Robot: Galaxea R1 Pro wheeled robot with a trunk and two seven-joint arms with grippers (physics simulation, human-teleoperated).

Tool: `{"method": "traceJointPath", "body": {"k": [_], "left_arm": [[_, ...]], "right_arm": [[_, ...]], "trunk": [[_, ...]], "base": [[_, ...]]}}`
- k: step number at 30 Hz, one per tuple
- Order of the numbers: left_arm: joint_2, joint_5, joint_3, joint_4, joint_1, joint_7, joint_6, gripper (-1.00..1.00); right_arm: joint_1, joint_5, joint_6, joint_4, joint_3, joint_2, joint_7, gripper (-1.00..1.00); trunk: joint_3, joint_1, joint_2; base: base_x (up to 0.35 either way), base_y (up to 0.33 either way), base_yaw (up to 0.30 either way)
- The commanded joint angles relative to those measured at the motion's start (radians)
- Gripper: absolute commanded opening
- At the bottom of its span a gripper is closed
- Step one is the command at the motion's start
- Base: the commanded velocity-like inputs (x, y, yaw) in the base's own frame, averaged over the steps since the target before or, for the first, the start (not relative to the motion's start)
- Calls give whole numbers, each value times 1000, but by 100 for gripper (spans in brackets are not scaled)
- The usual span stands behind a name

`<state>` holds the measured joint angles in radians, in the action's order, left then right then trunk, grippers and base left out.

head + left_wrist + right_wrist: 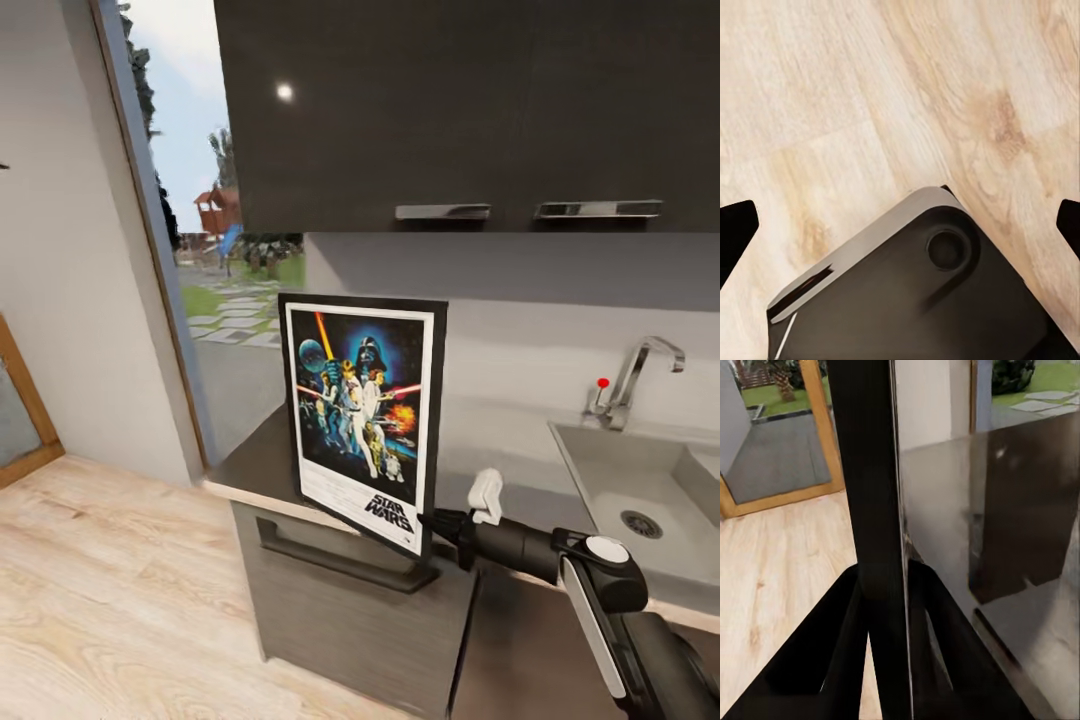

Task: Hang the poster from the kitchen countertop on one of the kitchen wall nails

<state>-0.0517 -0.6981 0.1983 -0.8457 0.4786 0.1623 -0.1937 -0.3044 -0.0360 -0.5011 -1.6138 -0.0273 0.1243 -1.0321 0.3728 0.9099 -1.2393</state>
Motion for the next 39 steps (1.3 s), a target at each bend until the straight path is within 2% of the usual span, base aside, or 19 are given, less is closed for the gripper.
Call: {"method": "traceJointPath", "body": {"k": [1, 6, 10, 14, 22, 28, 34, 35, 39], "left_arm": [[0, -9, -1, 0, 0, 1, -2, 100], [1, -12, 0, 3, 0, 0, -2, 100], [22, -16, 2, -20, 9, 0, -24, 100], [22, -16, 2, -33, 9, 0, -26, 100], [22, -16, 2, -33, 9, 0, -26, 100], [22, -16, 2, -33, 9, 0, -26, 100], [44, -25, 4, -15, -25, -1, -24, 100], [44, -25, 4, -14, -45, -1, -24, 100], [45, -26, 5, -8, -48, 0, -24, 100]], "right_arm": [[0, -5, -7, 0, 0, 0, -4, -100], [1, -5, 7, 0, 1, 0, -5, -100], [-22, -28, 6, -23, -21, 0, -26, -100], [-45, -49, 6, -41, -37, 0, -48, -100], [-89, -49, 6, -41, -37, 0, -57, -100], [-89, -49, 6, -41, -37, 0, -57, -100], [-101, -48, -8, -6, -65, -12, -23, -100], [-102, -48, -13, -5, -68, -12, 5, -100], [-106, -48, -54, -3, -69, -13, 8, -100]], "trunk": [[1, 0, -1], [1, 0, -1], [1, 0, -1], [1, 0, -1], [1, 0, -1], [1, 0, -1], [1, 0, -1], [1, 0, -1], [1, 0, -1]], "base": [[0, 342, 39], [0, 342, 13], [0, 0, 0], [0, 0, 0], [0, 0, 0], [0, 0, 0], [0, 208, 0], [0, 328, 0], [0, 336, 33]]}}
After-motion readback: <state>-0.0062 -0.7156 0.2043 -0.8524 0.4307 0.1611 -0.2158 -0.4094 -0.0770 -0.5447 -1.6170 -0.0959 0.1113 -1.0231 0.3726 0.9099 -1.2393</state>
